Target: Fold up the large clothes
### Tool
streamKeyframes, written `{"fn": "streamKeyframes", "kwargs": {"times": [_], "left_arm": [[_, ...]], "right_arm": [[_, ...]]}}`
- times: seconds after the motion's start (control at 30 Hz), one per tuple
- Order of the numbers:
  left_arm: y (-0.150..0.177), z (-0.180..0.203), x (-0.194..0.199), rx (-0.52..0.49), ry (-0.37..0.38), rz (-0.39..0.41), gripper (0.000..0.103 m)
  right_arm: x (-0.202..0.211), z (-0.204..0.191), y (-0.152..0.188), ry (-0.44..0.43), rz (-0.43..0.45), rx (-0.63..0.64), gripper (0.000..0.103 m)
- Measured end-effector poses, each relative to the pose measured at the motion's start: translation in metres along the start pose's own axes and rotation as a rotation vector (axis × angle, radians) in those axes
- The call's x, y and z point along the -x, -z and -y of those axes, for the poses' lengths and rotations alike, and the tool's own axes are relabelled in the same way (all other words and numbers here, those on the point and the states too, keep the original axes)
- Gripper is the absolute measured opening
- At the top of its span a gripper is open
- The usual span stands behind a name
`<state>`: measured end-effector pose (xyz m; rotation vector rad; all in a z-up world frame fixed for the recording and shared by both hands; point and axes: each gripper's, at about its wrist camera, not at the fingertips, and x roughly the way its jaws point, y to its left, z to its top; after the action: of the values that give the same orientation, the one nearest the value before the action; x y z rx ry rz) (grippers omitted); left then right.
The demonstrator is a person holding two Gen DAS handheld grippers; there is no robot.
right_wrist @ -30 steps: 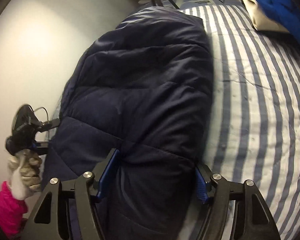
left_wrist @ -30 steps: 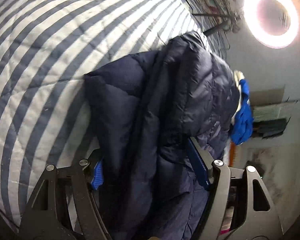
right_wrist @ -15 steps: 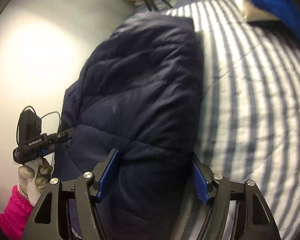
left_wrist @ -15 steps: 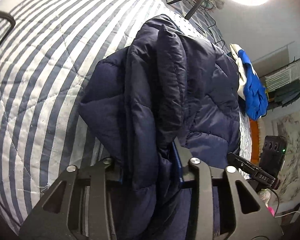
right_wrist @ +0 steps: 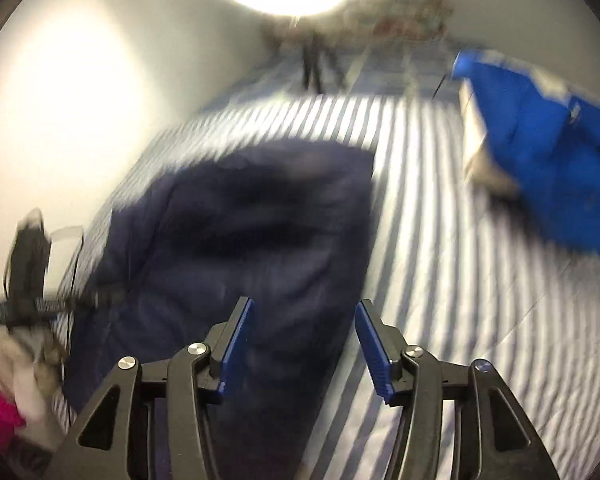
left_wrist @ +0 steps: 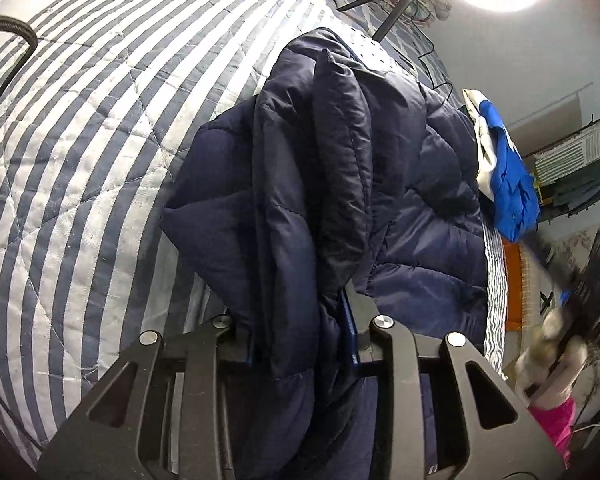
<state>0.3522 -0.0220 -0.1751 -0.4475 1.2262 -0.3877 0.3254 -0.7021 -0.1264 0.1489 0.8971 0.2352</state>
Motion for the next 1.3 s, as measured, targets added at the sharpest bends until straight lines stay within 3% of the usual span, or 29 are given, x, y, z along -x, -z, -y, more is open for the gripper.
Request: {"fn": "streamKeyframes", "kwargs": {"times": [0.1, 0.27, 0.37, 0.47, 0.57, 0.67, 0.73, 0.77, 0.87, 0.93, 1.0, 1.03, 1.1, 1.3], "left_arm": [[0.001, -0.001, 0.001, 0.001, 0.007, -0.002, 0.031], [0.000, -0.003, 0.001, -0.007, 0.010, -0.003, 0.031], [0.002, -0.001, 0.002, -0.023, 0.001, 0.004, 0.031], [0.002, -0.005, 0.002, -0.020, 0.008, 0.002, 0.031], [0.002, -0.010, 0.003, -0.003, 0.020, -0.004, 0.031], [0.003, -0.012, 0.005, -0.002, 0.028, -0.006, 0.031], [0.004, -0.015, 0.007, 0.006, 0.037, -0.008, 0.031], [0.004, -0.017, 0.008, 0.014, 0.041, -0.010, 0.031], [0.006, -0.017, 0.009, 0.019, 0.037, -0.009, 0.031], [0.007, -0.016, 0.010, 0.017, 0.029, -0.006, 0.031], [0.008, -0.016, 0.011, 0.016, 0.019, -0.004, 0.031], [0.008, -0.016, 0.011, 0.019, 0.017, -0.003, 0.031], [0.007, -0.014, 0.010, 0.027, 0.013, -0.001, 0.031], [0.006, -0.006, 0.007, 0.019, -0.016, 0.006, 0.031]], "right_arm": [[-0.017, 0.014, -0.026, -0.028, 0.041, 0.002, 0.035], [-0.078, 0.017, -0.043, -0.036, 0.025, 0.035, 0.034], [-0.129, -0.001, -0.041, 0.007, -0.038, 0.060, 0.034], [-0.159, 0.024, -0.028, 0.036, -0.121, 0.048, 0.033], [-0.145, 0.024, -0.027, 0.054, -0.123, 0.064, 0.033], [-0.107, 0.006, -0.032, 0.028, -0.083, 0.027, 0.037], [-0.064, -0.008, -0.022, 0.004, -0.039, 0.016, 0.067], [-0.051, -0.022, -0.018, 0.007, -0.028, 0.020, 0.072], [-0.016, -0.055, 0.013, -0.012, -0.060, 0.006, 0.073], [0.004, -0.051, 0.041, -0.028, -0.105, -0.045, 0.073], [-0.010, -0.070, 0.048, -0.056, -0.142, -0.103, 0.073], [-0.008, -0.058, 0.061, -0.077, -0.165, -0.139, 0.073], [-0.020, -0.086, 0.073, -0.092, -0.196, -0.172, 0.073], [-0.046, -0.056, 0.081, -0.205, -0.218, -0.300, 0.072]]}}
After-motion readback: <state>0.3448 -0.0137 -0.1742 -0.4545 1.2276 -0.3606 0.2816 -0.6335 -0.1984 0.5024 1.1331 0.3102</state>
